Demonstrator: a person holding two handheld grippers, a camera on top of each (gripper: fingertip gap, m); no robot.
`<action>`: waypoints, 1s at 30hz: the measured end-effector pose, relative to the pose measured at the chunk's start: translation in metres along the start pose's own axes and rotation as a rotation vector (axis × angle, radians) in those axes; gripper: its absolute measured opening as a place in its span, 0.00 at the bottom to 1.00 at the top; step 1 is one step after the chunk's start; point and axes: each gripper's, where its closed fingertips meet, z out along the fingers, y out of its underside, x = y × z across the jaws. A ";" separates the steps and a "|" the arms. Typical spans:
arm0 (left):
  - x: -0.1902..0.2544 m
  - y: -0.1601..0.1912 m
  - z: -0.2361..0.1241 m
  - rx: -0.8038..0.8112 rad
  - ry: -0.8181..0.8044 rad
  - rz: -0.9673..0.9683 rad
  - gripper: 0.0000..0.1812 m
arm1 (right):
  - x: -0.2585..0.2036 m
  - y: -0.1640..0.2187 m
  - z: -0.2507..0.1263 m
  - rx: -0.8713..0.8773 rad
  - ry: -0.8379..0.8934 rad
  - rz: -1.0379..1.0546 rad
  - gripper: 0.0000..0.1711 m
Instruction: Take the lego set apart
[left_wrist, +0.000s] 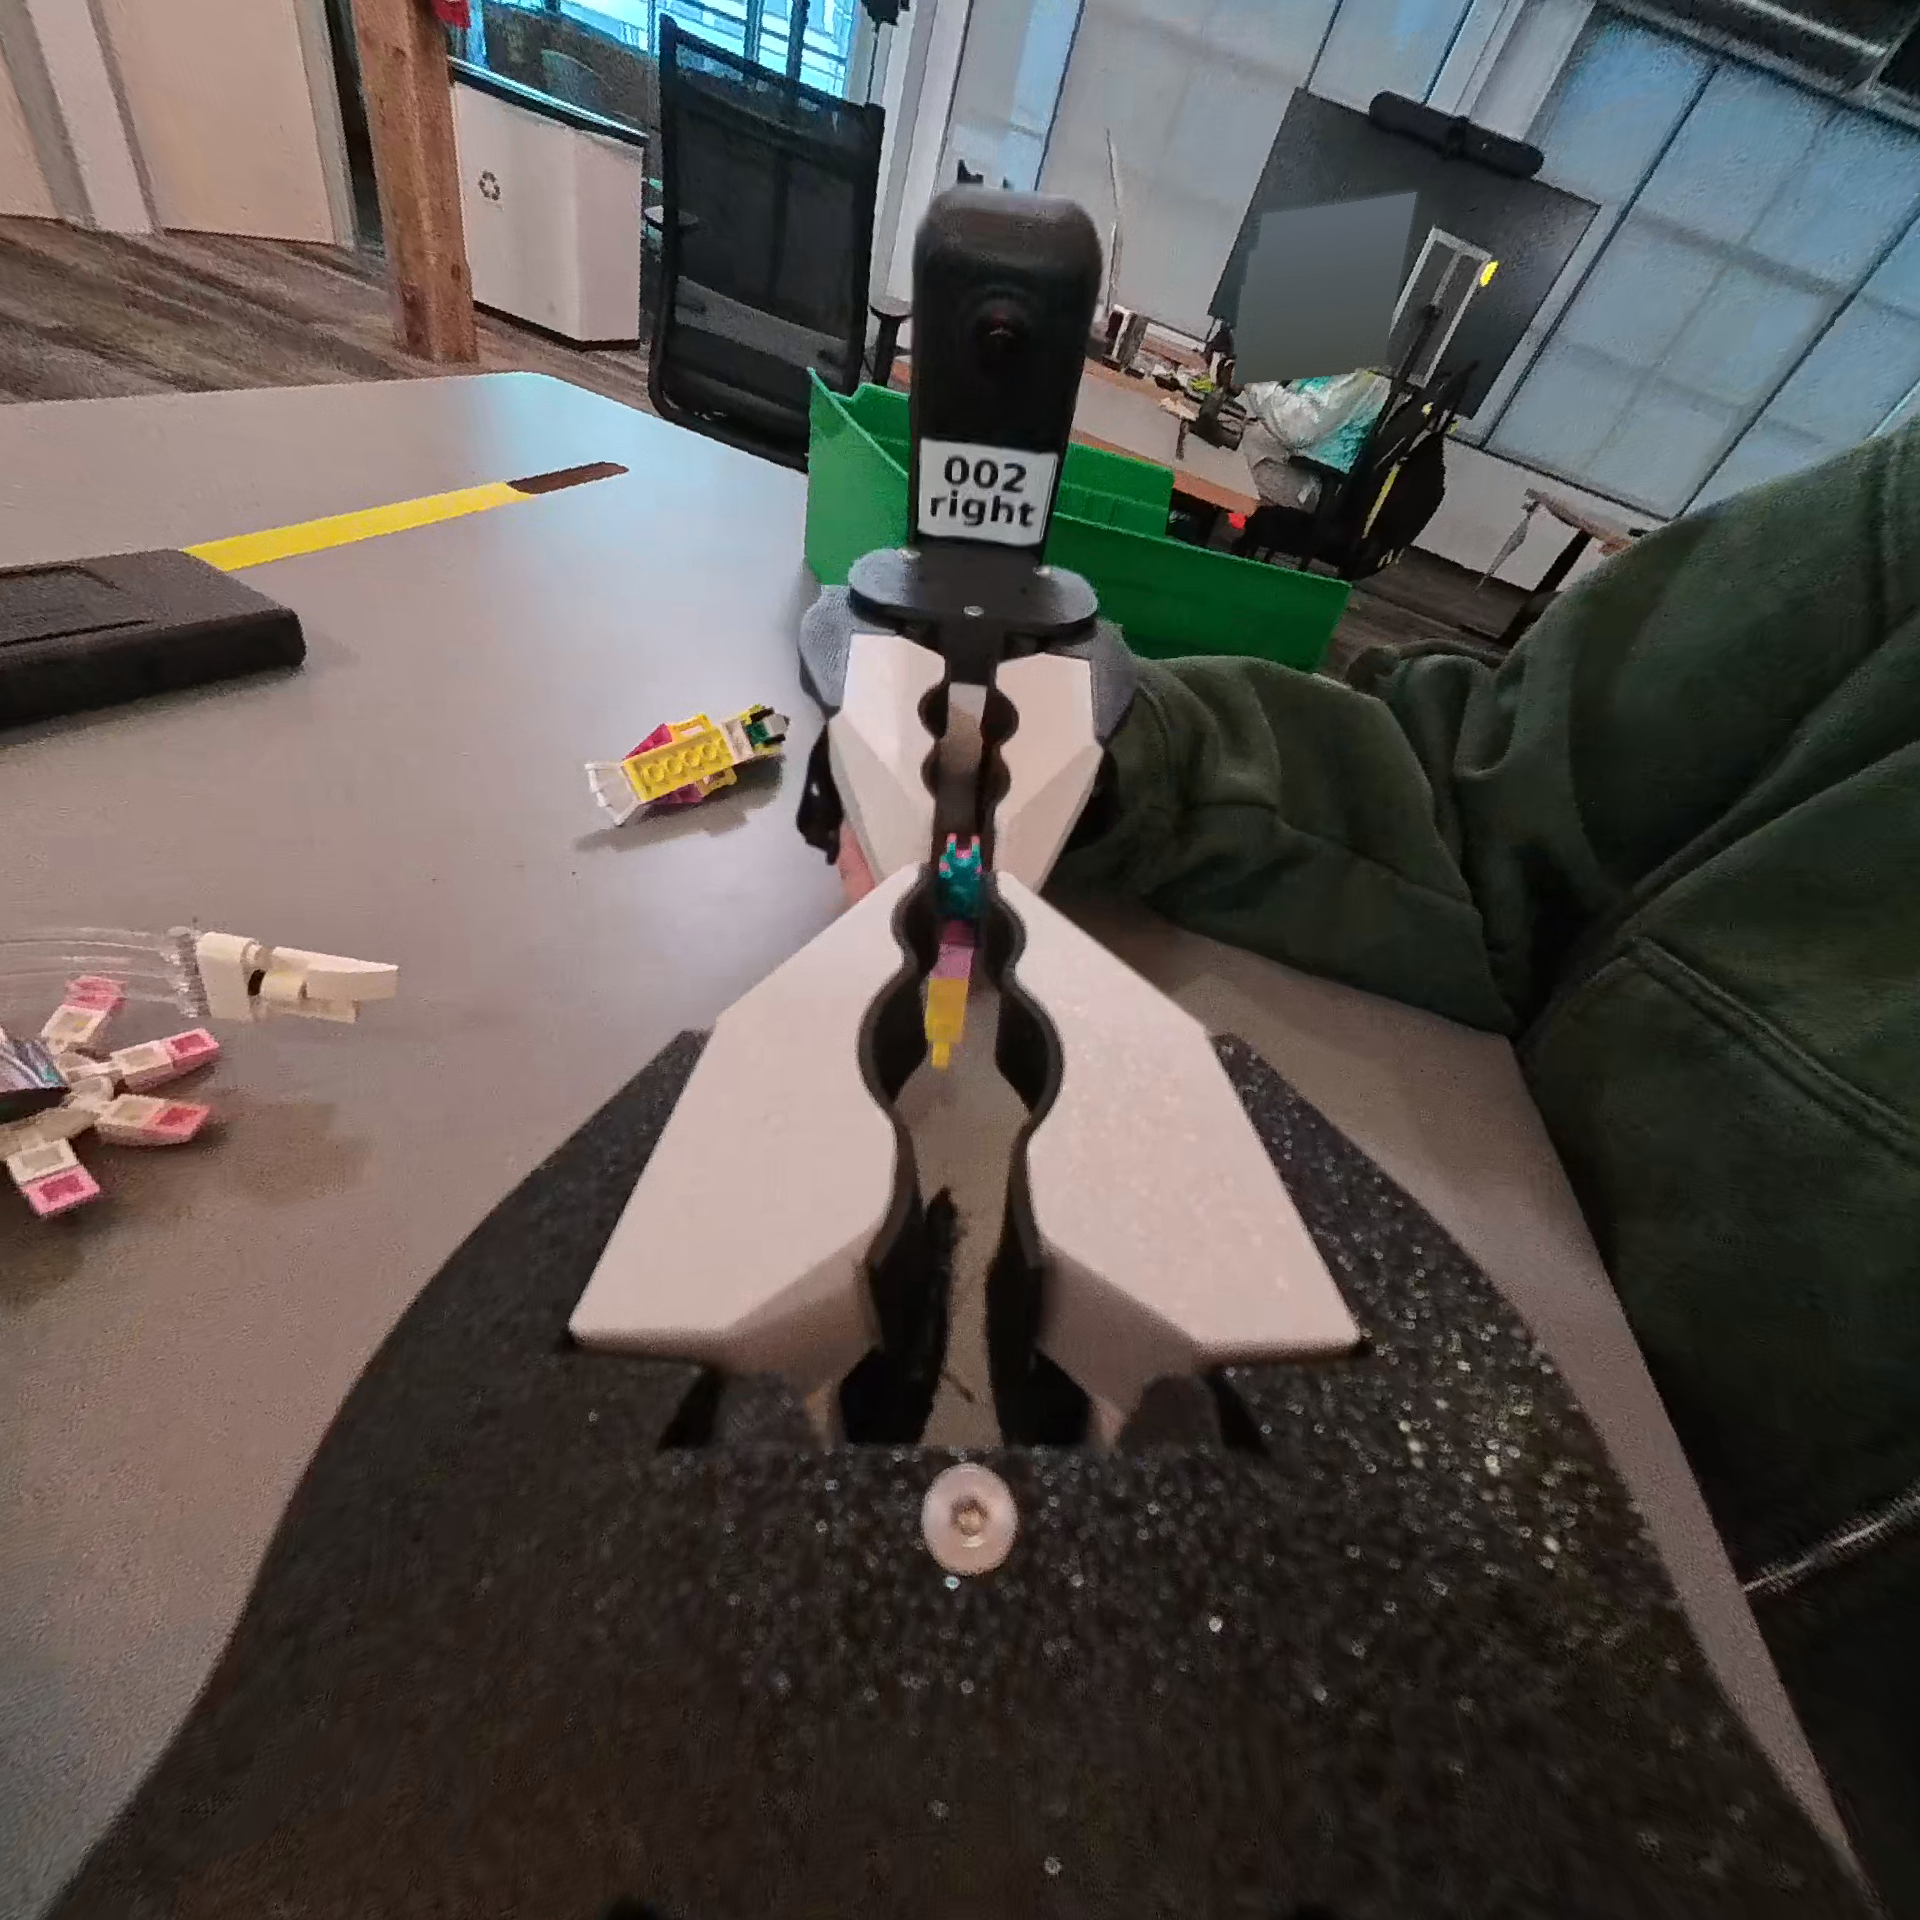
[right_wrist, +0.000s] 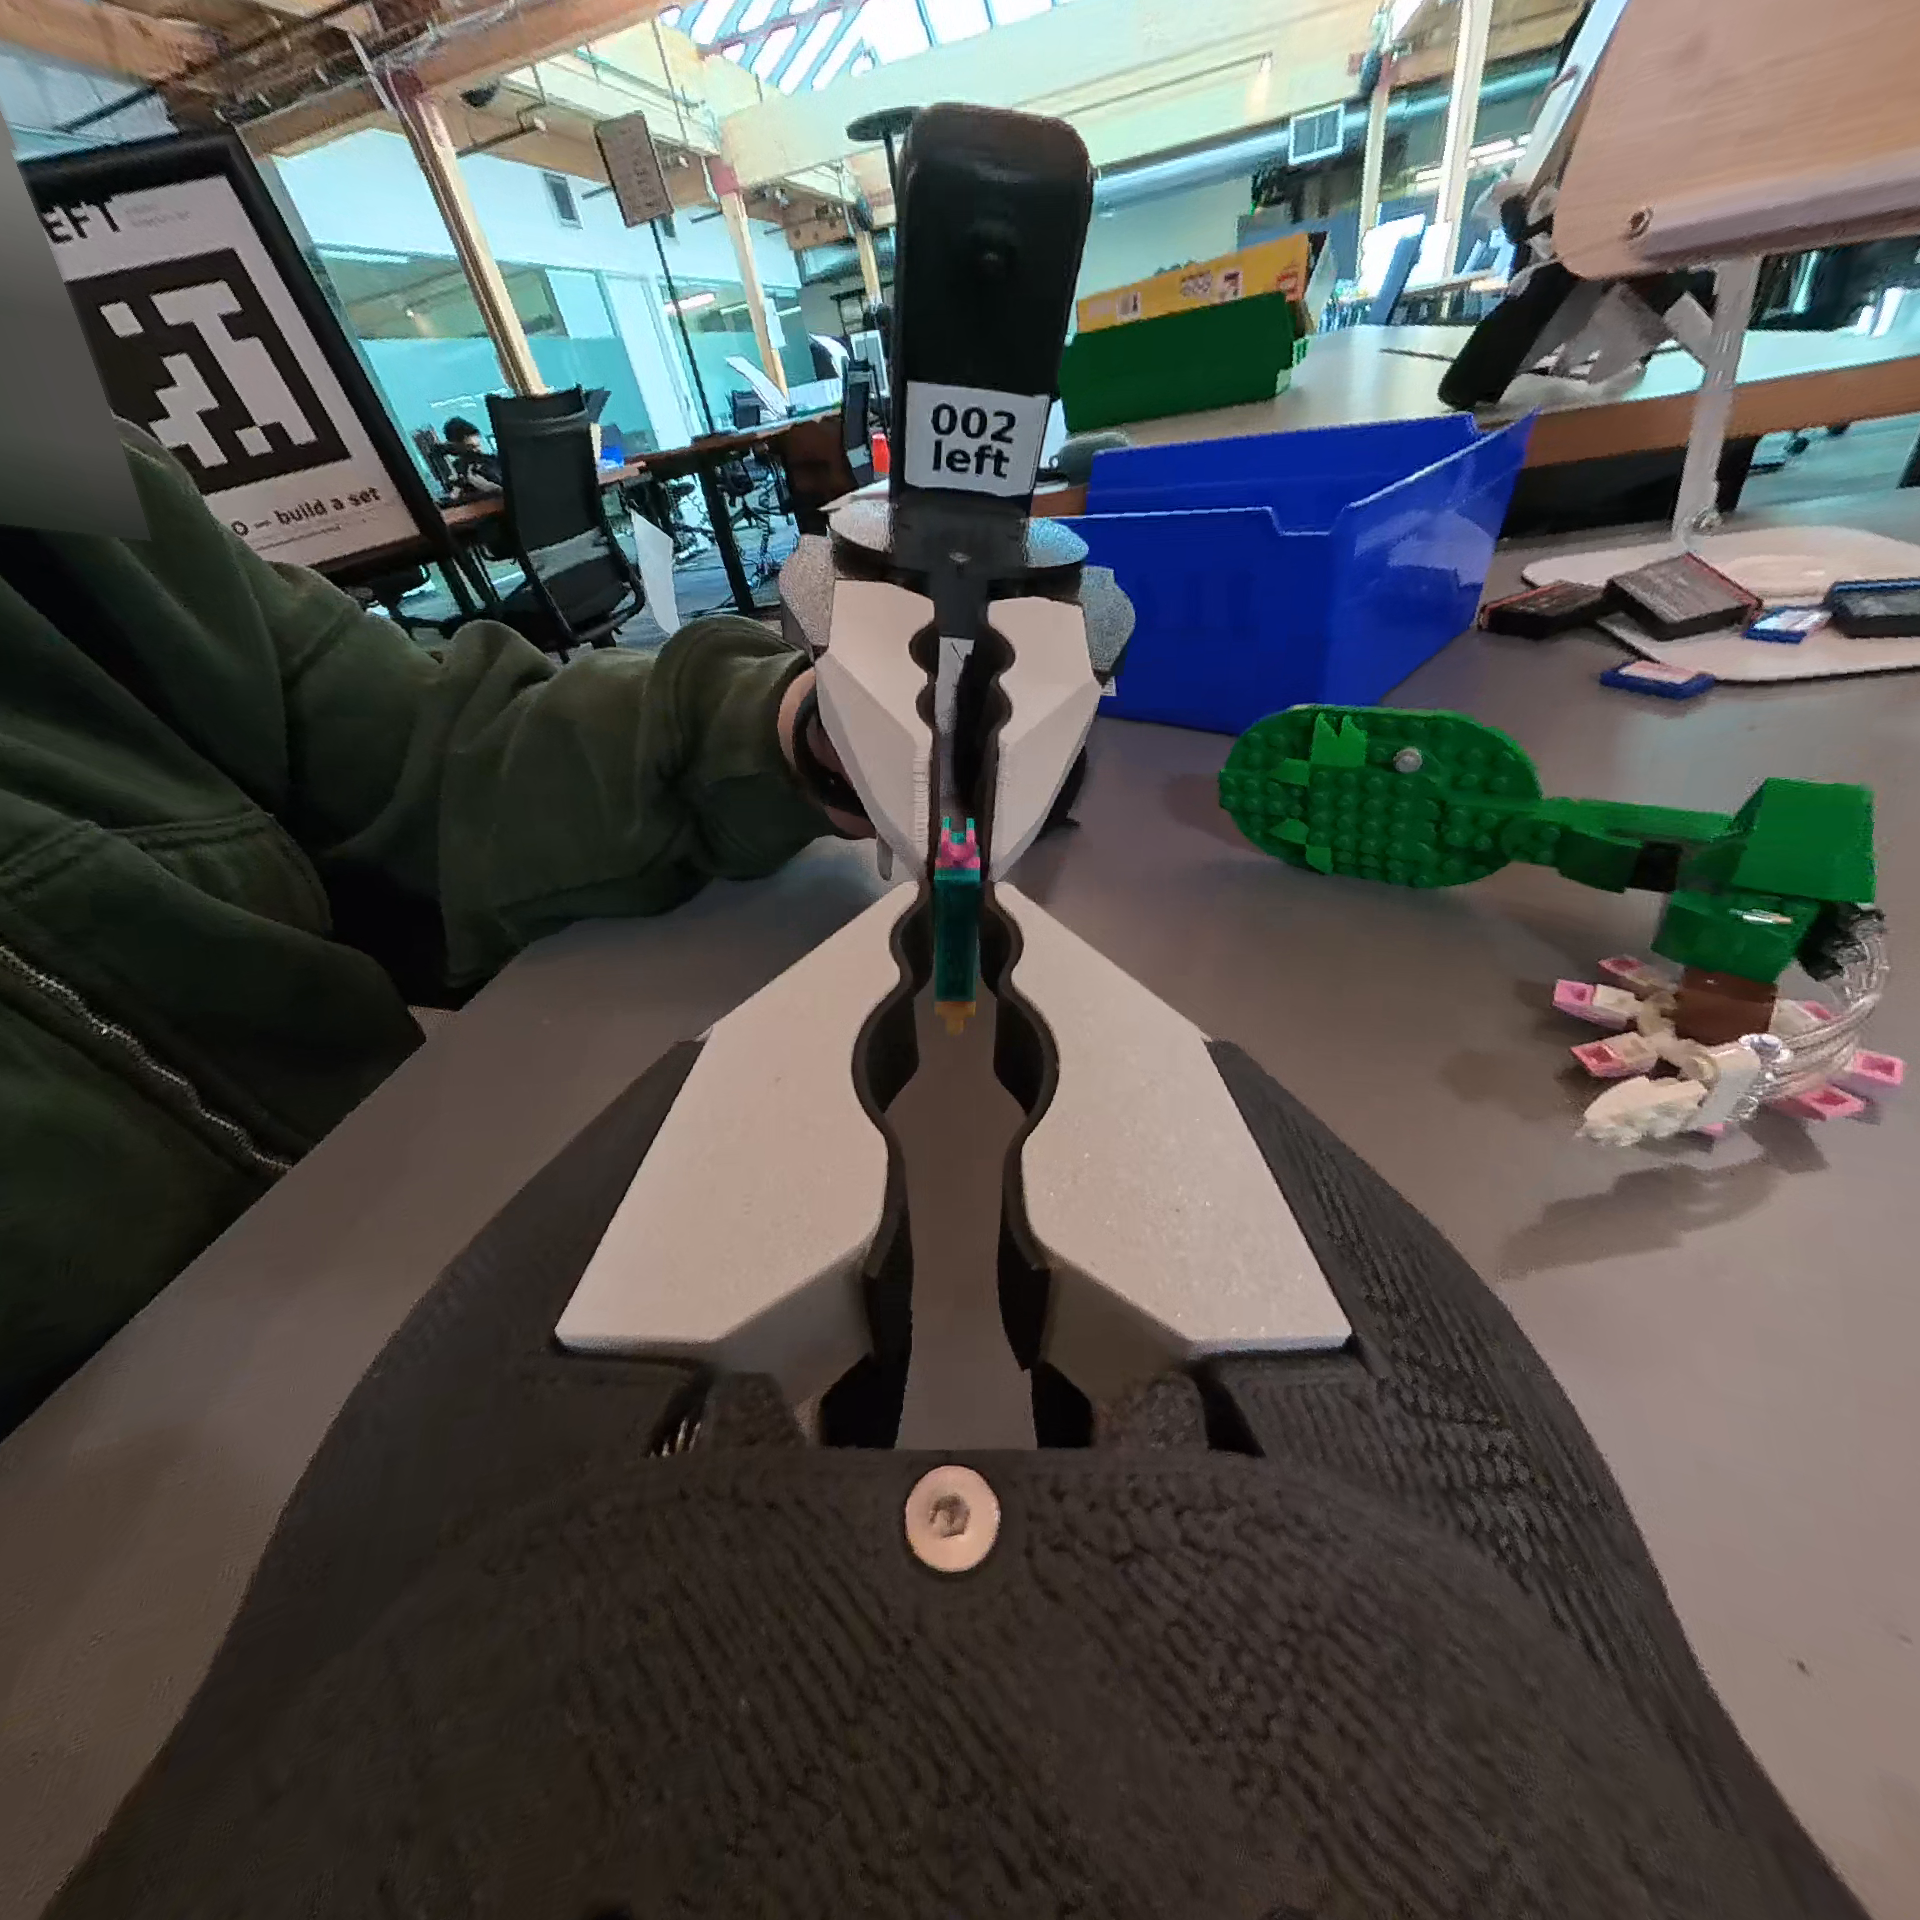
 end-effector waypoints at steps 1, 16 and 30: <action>-0.001 0.001 -0.001 -0.003 -0.001 -0.001 0.03 | 0.001 0.001 0.001 -0.009 0.003 0.003 0.03; -0.011 0.037 -0.021 -0.290 -0.125 0.215 0.01 | -0.004 0.016 -0.006 -0.122 -0.009 -0.025 0.03; -0.021 0.003 -0.004 0.125 -0.112 -0.076 0.16 | 0.031 -0.038 -0.019 0.362 0.069 0.288 0.03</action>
